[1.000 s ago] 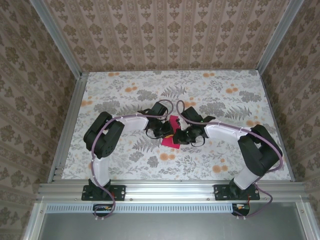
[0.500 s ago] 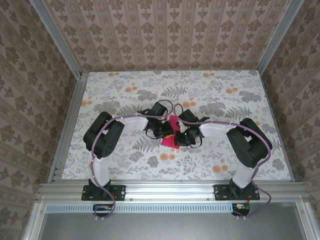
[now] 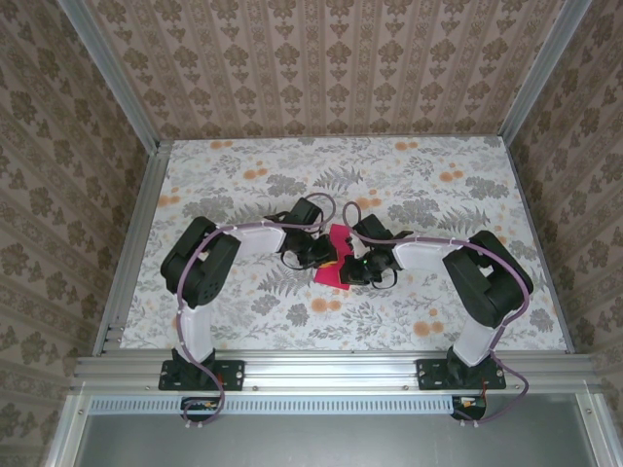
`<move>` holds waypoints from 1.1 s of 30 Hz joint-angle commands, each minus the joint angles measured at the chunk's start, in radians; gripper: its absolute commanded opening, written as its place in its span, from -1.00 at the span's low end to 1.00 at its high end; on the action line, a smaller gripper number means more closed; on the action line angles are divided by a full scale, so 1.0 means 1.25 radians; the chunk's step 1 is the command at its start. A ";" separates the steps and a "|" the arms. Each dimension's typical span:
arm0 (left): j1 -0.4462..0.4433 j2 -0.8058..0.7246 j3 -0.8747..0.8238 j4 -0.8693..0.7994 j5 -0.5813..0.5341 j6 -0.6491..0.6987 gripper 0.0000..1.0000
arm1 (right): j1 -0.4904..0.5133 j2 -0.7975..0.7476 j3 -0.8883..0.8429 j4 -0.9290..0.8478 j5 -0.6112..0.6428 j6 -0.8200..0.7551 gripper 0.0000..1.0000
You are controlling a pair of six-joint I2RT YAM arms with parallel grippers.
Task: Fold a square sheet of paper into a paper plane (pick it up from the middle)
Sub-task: Fold the triangle a second time at the center of the table.
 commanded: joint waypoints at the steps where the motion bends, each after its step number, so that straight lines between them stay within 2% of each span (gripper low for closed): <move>1: 0.040 0.026 -0.002 -0.042 -0.048 0.045 -0.70 | 0.002 0.052 -0.051 -0.118 0.063 -0.012 -0.79; 11: 0.095 0.063 0.054 -0.058 -0.038 0.097 -0.70 | 0.002 0.056 -0.054 -0.124 0.069 -0.011 -0.79; 22: 0.134 0.036 0.115 -0.071 -0.046 0.142 -0.69 | 0.002 0.054 -0.053 -0.121 0.066 -0.007 -0.79; 28: 0.111 -0.051 0.040 -0.022 -0.023 0.139 -0.69 | 0.002 0.054 -0.056 -0.115 0.060 -0.002 -0.79; 33: 0.044 -0.085 -0.007 0.005 -0.008 0.117 -0.70 | 0.002 0.053 -0.061 -0.102 0.048 0.005 -0.82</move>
